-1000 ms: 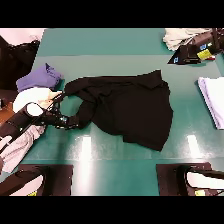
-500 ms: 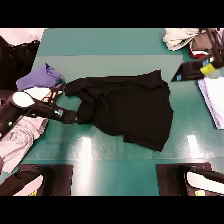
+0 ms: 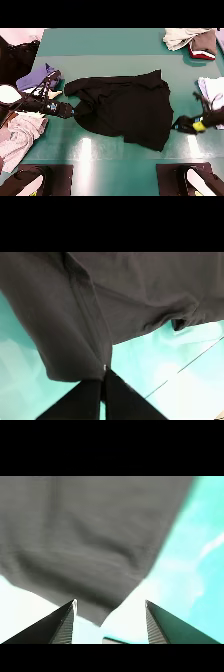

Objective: Fold the shirts.

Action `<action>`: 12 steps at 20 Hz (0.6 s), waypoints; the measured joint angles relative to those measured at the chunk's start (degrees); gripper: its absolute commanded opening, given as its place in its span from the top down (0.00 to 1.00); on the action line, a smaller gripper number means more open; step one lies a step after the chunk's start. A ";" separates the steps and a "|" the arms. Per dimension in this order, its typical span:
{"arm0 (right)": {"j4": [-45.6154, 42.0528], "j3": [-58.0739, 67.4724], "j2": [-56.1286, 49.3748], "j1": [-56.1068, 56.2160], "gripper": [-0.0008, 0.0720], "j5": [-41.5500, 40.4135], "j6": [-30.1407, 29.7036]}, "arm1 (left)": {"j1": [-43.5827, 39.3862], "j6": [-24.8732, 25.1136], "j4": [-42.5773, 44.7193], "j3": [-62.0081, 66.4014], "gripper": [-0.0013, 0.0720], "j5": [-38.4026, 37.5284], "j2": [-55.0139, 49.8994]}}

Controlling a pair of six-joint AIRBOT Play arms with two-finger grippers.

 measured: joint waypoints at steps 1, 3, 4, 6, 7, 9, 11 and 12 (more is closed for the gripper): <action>1.46 -4.07 1.25 -1.57 0.34 -1.60 -0.66 | 0.00 0.00 0.02 0.04 0.95 0.00 0.02; 4.24 -9.94 2.62 -3.61 0.35 -5.16 -1.79 | 0.00 0.00 0.04 0.15 0.96 -0.02 0.11; 5.40 -11.96 2.73 -4.20 0.35 -6.62 -2.23 | 0.00 0.00 0.04 0.15 0.95 0.00 0.11; 7.21 -14.60 1.86 -4.76 0.40 -9.09 -3.19 | 0.00 -0.02 0.07 0.17 0.96 -0.17 0.09; 8.68 -15.37 1.05 -4.83 0.40 -9.81 -3.63 | 0.00 -0.02 0.09 0.17 0.96 -0.22 0.09; 10.78 -16.22 -0.81 -3.82 0.49 -11.28 -4.20 | 0.00 -0.04 0.09 0.17 0.96 -0.35 0.09; 11.34 -16.68 -2.75 -1.97 0.82 -13.68 -4.57 | 0.00 -0.20 0.09 0.20 0.96 -0.44 0.09; 11.47 -16.63 -3.50 -0.90 0.92 -14.69 -4.83 | 0.00 -0.22 0.09 0.20 0.95 -0.52 0.11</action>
